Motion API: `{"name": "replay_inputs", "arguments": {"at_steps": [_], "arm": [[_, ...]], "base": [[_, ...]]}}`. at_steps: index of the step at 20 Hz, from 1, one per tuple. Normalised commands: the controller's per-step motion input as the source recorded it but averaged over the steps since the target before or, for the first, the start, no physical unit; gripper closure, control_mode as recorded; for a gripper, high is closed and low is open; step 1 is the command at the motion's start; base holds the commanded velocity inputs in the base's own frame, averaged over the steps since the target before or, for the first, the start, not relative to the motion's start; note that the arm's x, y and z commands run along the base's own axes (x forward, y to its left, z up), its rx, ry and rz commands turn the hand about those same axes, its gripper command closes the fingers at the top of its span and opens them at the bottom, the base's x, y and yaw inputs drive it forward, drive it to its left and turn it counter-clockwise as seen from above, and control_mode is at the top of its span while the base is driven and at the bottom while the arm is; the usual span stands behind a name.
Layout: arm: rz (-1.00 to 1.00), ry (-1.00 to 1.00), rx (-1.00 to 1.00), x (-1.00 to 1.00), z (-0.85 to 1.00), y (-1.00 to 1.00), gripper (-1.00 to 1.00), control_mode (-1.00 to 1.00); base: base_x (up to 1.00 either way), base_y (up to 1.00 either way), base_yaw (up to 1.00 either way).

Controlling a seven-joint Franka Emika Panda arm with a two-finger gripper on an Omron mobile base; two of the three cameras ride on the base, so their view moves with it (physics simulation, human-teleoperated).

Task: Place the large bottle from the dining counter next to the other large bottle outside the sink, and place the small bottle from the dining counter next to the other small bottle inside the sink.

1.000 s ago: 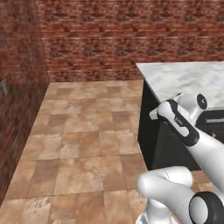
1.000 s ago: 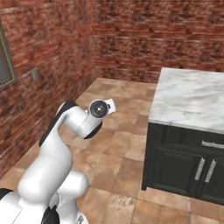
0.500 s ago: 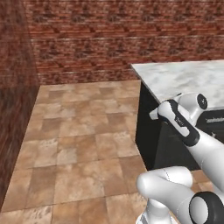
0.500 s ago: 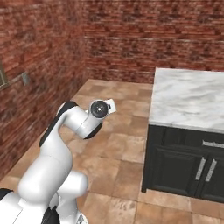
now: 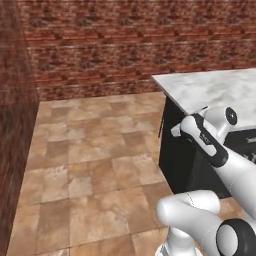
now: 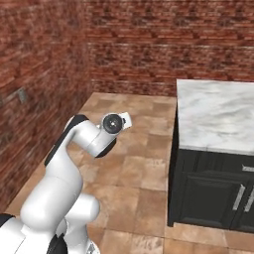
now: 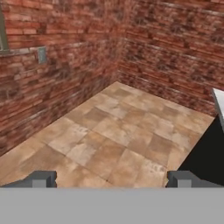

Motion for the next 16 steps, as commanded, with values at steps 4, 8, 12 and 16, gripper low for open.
{"name": "replay_inputs", "arguments": {"at_steps": [4, 8, 12, 16], "arm": [[0.0, 0.0, 0.0, 0.0, 0.0, 0.0, -1.0, 1.0], [0.0, 0.0, 0.0, 0.0, 0.0, 0.0, -1.0, 1.0], [0.0, 0.0, 0.0, 0.0, 0.0, 0.0, -1.0, 1.0], [0.0, 0.0, 0.0, 0.0, 0.0, 0.0, -1.0, 1.0]], "base": [[0.51, 0.48, -0.16], [0.59, 0.44, -0.17], [0.69, 0.41, -0.15], [0.72, 0.39, -0.13]]}}
